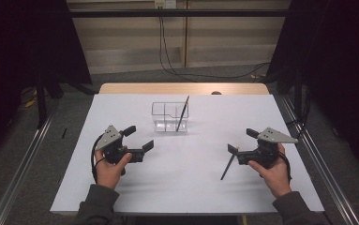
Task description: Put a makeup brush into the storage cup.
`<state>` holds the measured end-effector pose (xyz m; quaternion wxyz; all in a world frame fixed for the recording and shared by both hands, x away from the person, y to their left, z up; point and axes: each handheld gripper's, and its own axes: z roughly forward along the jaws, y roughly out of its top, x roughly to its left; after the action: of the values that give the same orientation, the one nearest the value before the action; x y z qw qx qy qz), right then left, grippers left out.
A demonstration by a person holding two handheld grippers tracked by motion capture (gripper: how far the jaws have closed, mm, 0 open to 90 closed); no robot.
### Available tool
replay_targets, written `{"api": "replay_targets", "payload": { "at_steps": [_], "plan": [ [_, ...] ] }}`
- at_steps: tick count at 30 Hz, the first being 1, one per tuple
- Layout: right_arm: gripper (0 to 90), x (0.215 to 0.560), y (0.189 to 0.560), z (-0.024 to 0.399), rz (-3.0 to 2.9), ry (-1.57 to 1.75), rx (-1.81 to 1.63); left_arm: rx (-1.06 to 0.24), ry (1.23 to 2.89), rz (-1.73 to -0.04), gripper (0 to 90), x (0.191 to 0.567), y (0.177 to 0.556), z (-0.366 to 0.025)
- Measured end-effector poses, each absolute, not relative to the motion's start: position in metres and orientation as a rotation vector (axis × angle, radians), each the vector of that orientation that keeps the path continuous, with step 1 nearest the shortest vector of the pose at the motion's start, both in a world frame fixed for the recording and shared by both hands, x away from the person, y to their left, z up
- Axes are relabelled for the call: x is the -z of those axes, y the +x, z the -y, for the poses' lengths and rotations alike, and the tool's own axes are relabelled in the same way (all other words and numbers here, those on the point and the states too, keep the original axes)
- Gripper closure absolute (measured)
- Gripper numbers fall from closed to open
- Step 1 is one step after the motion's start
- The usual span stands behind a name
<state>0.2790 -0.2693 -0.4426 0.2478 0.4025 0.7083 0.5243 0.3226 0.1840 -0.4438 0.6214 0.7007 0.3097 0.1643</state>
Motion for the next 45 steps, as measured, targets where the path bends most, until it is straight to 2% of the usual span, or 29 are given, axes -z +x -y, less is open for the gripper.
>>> {"api": "replay_targets", "payload": {
  "at_steps": [45],
  "plan": [
    [2.3, 0.446, 0.295, 0.262, -1.991, 1.232, -1.339, -0.379, 1.615, -0.700, 4.1, 0.442, 0.324, -0.186]
  ]
}}
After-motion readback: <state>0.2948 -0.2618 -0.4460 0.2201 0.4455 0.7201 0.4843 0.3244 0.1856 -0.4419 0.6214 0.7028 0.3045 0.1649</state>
